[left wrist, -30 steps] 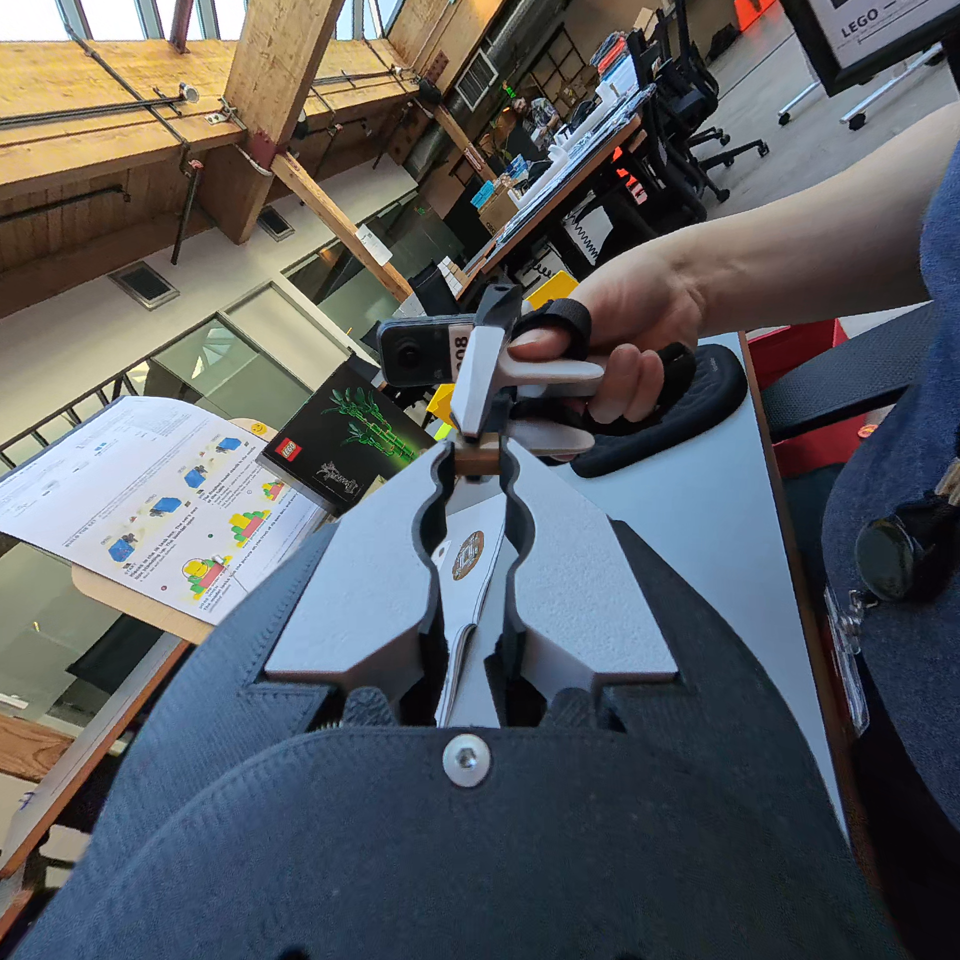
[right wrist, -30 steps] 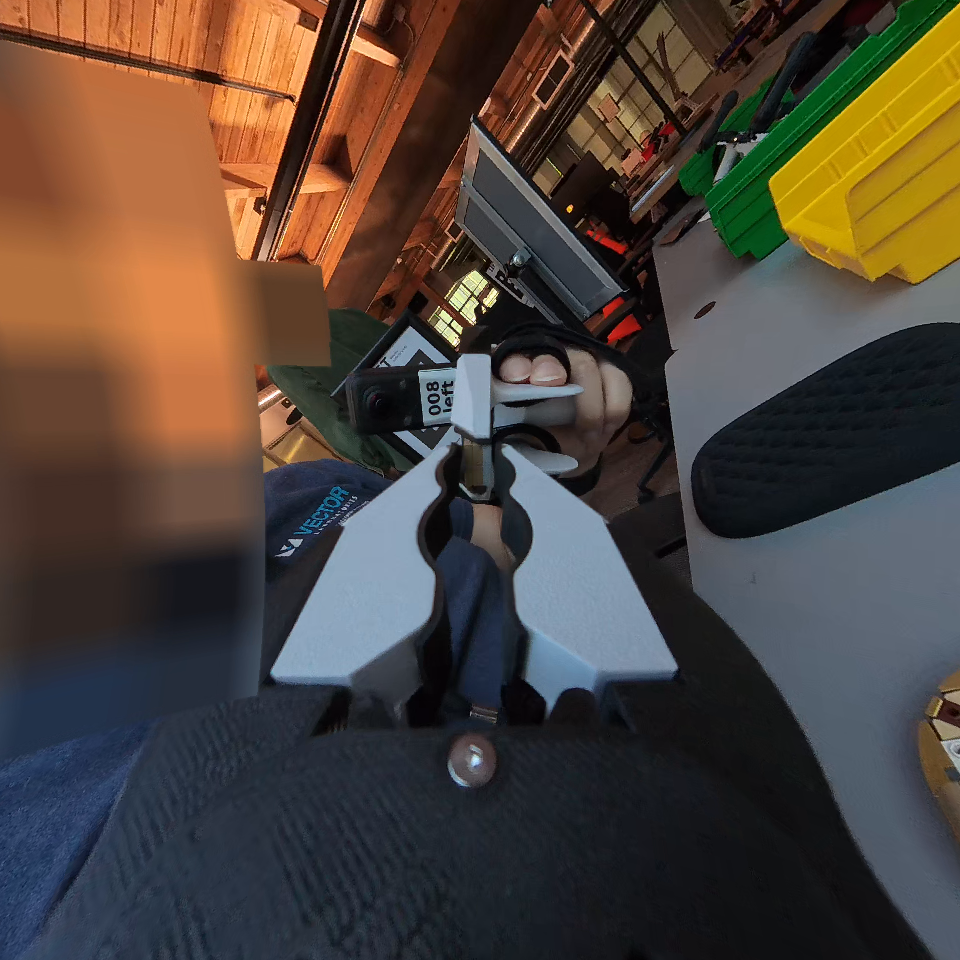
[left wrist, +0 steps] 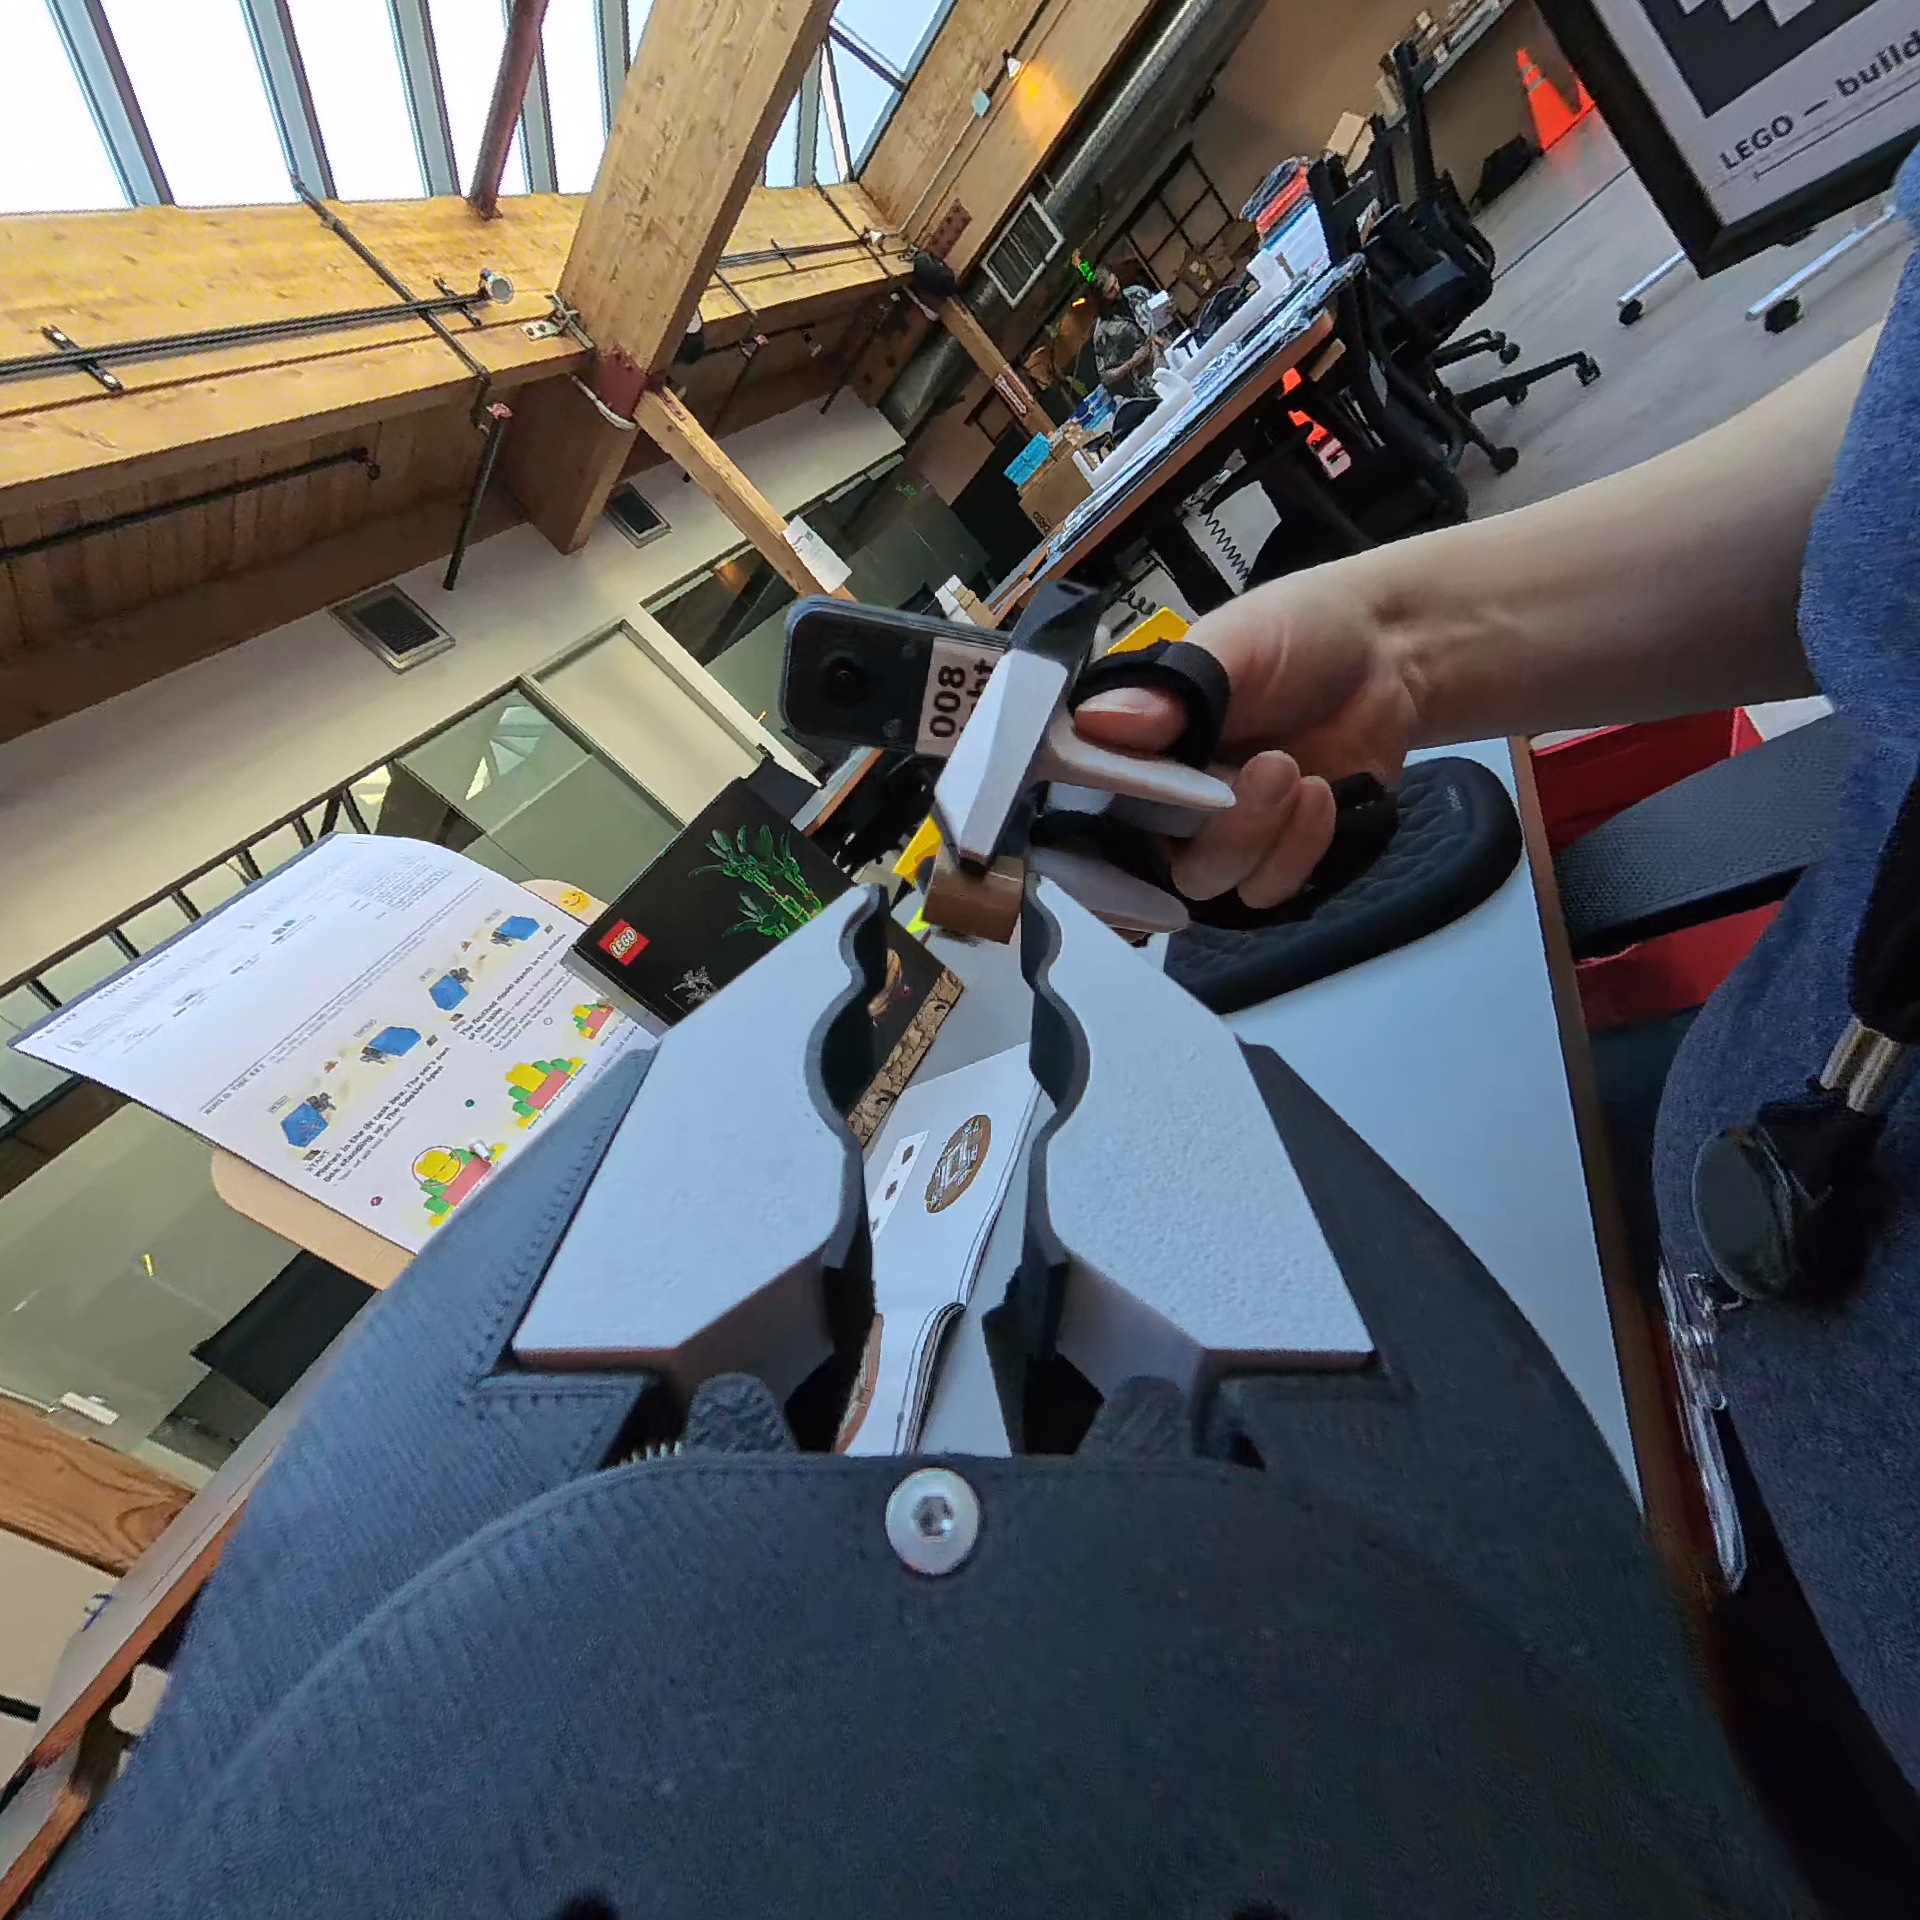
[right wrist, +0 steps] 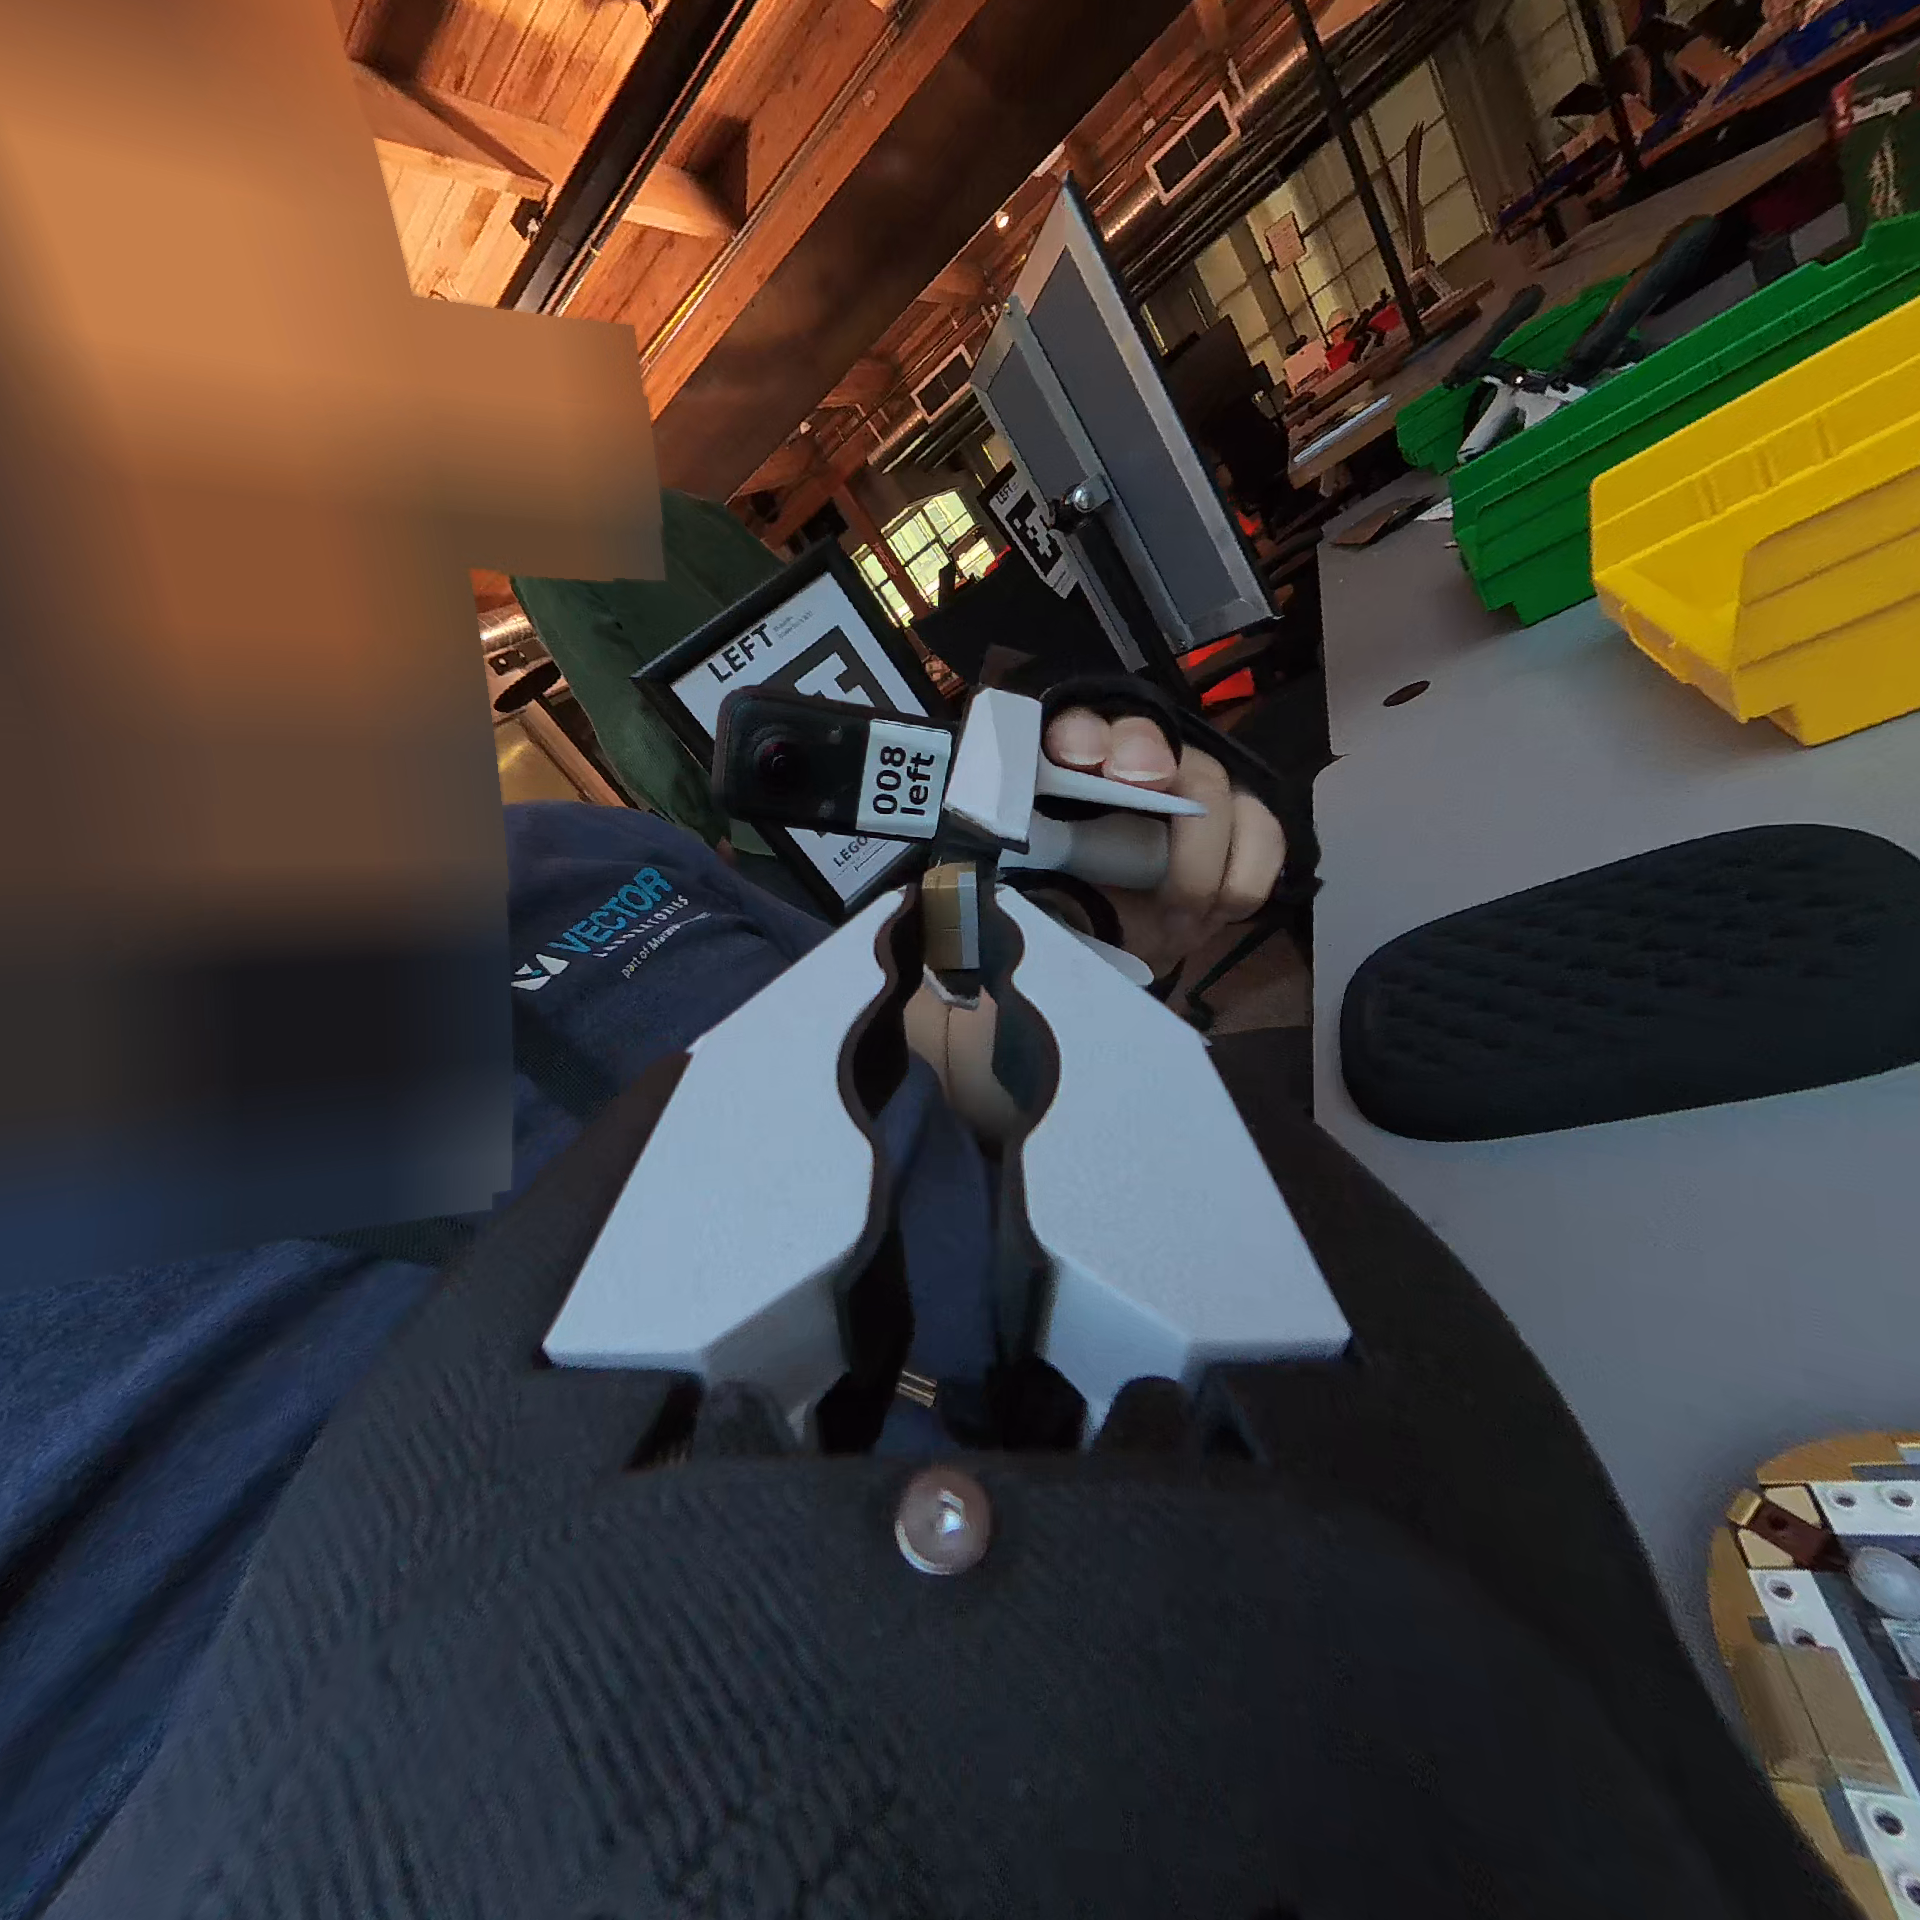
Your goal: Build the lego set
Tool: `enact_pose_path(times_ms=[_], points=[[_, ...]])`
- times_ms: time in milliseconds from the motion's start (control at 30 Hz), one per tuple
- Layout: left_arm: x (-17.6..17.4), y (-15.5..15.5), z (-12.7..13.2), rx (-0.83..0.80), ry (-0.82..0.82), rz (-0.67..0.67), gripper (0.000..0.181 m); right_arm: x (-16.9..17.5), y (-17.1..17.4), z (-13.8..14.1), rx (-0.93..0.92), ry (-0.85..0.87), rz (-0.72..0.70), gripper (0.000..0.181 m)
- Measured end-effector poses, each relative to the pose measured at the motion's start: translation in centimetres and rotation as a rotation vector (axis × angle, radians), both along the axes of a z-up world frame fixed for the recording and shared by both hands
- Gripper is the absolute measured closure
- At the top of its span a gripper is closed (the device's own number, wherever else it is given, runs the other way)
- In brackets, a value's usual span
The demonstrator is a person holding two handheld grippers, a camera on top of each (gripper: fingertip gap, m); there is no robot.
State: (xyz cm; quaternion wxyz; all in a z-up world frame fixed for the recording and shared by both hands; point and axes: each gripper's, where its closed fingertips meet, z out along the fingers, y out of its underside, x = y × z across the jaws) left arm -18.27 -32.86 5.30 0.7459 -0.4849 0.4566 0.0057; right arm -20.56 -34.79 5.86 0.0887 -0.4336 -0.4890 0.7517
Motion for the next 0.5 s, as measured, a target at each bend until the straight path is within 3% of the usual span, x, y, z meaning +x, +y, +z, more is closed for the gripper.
enact_pose_path(times_ms=[500], points=[[0.65,-0.63,0.19,0.078,0.035,0.004,0.166,0.19,-0.41,0.05,-0.025,0.002,0.032,0.173]])
